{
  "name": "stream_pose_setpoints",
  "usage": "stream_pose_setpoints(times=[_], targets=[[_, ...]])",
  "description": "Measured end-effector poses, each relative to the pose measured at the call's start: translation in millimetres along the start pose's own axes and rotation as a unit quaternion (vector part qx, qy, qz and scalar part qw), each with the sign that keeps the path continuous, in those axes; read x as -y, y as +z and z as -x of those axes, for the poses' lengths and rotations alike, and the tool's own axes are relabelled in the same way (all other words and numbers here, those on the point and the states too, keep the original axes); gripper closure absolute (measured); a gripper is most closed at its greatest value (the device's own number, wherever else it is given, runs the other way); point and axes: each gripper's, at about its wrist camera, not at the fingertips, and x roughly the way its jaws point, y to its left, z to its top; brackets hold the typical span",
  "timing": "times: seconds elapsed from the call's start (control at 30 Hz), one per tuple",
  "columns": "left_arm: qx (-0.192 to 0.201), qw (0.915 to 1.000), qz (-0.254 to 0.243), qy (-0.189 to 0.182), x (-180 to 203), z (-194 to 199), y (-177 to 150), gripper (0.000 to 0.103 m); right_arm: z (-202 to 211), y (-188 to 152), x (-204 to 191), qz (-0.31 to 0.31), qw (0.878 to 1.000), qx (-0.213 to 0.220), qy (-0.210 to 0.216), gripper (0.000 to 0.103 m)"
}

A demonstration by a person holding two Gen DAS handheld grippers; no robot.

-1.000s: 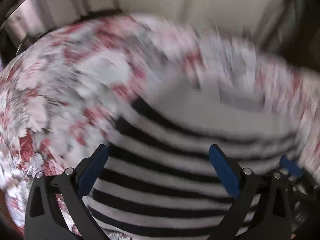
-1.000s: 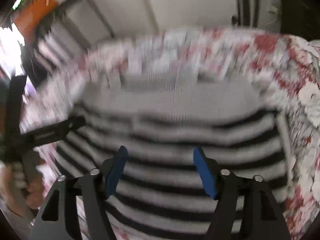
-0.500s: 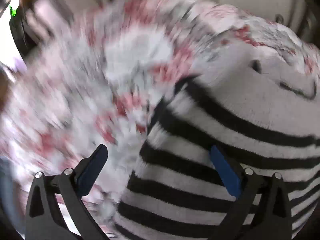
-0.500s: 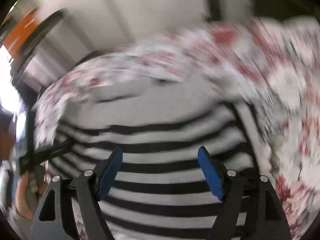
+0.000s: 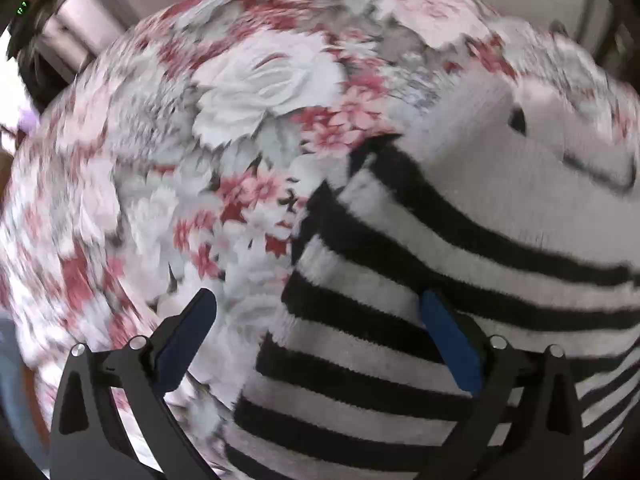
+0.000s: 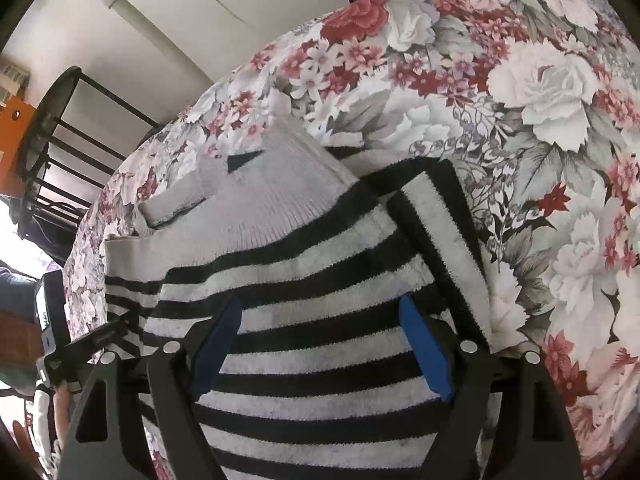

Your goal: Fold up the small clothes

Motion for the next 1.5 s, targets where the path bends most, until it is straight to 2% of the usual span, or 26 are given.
stream_pose_setpoints(times=[0.07, 0.13, 0.3, 0.47, 0.77, 1.03, 1.4, 1.5], targets=[[0.011, 0.9992, 0.007, -0.037, -4, 16, 8, 0.005, 18, 5, -6, -0.008, 1.000, 0.017, 0.010, 0.021], [0.042, 0.9981, 0.007, -0.045, -6, 34, 10, 0.005, 35, 7, -5, -0.012, 0.999, 0.031, 0.017, 0.021], [0.073, 0.9958, -0.050, -0.023, 20, 53, 11, 0.005, 50, 5, 3, -0.022, 0.999, 0.032, 0.018, 0.021], [0.097, 0.9898, -0.103, -0.011, 49, 77, -17, 0.005, 48, -5, -23, 0.015, 1.000, 0.021, 0.014, 0.021], [0.118, 0.9851, -0.125, -0.007, 53, 100, -26, 0.005, 64, -13, -46, 0.055, 0.998, 0.027, 0.001, 0.021], [0.116, 0.9848, -0.129, 0.000, 49, 95, -32, 0.005, 61, -27, -62, 0.103, 0.994, 0.022, -0.021, 0.021], [0.090, 0.9866, -0.136, 0.004, 56, 64, -32, 0.005, 21, -35, -63, 0.125, 0.991, -0.013, -0.041, 0.021], [0.076, 0.9864, -0.145, 0.013, 60, 50, -32, 0.005, 1, -39, -59, 0.133, 0.988, -0.042, -0.059, 0.013]])
